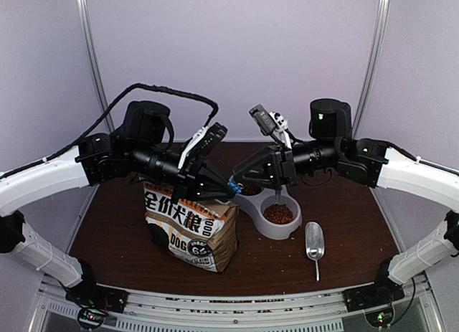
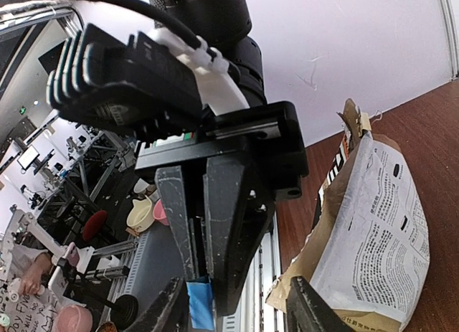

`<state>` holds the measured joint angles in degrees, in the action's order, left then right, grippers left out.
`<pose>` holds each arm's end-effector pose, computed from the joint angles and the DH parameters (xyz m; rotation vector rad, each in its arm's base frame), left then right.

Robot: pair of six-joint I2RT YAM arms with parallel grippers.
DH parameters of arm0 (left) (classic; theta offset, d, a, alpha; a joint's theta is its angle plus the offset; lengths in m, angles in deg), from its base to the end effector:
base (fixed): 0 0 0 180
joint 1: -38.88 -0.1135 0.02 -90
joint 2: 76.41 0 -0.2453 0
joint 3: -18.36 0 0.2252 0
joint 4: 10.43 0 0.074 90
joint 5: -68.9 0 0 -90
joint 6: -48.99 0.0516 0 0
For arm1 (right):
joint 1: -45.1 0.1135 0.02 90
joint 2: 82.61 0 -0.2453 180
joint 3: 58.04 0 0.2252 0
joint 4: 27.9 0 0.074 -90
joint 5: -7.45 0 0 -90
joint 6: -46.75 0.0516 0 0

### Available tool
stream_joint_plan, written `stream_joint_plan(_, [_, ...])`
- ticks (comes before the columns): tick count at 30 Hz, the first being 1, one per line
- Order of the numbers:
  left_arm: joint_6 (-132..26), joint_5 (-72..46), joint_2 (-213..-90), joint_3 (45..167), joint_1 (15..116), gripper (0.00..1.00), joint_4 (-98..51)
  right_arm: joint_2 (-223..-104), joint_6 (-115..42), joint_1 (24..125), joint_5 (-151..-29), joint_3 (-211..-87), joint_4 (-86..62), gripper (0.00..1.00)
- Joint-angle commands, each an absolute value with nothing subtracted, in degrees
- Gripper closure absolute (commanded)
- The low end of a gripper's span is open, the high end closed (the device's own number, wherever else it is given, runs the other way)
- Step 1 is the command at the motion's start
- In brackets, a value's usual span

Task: Serve the pet food
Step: Pass from the right arm to the left, then pass from the left arm to the right

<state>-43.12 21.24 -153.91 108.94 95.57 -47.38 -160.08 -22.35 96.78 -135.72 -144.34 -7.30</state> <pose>0.1296 -0.2605 0.3586 1.4197 1.6080 -1.3665 0.1487 0.2547 0.3661 -1.2430 1.6180 1.6718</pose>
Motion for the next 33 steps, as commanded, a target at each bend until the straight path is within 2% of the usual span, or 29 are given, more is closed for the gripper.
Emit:
stream_joint_plan(1, [-44.28, 20.01, -153.5, 107.83, 95.66, 0.95, -44.03, -156.54, -21.62, 96.06, -132.84, -142.66, -11.03, 0.47])
stream_joint_plan(10, [-45.09, 19.15, -152.8, 106.95, 95.66, 0.95, -44.15, -154.41, -23.62, 96.05, -133.13, -141.11, -11.03, 0.3])
stream_joint_plan(19, [-45.28, 18.56, -152.7, 107.11, 95.66, 0.95, -44.25, -155.24, -33.87, 98.48, -128.19, -145.78, 4.96, 0.27])
stream_joint_plan(28, [-45.36, 17.74, -153.01, 107.53, 95.64, 0.95, -44.6, -156.08, -34.16, 100.45, -127.44, -146.73, 5.3, 0.27])
stream_joint_plan(33, [-45.46, 17.8, -153.05, 107.55, 95.66, 0.95, -44.69, -156.98, -34.38, 101.11, -126.04, -148.04, 6.27, 0.32])
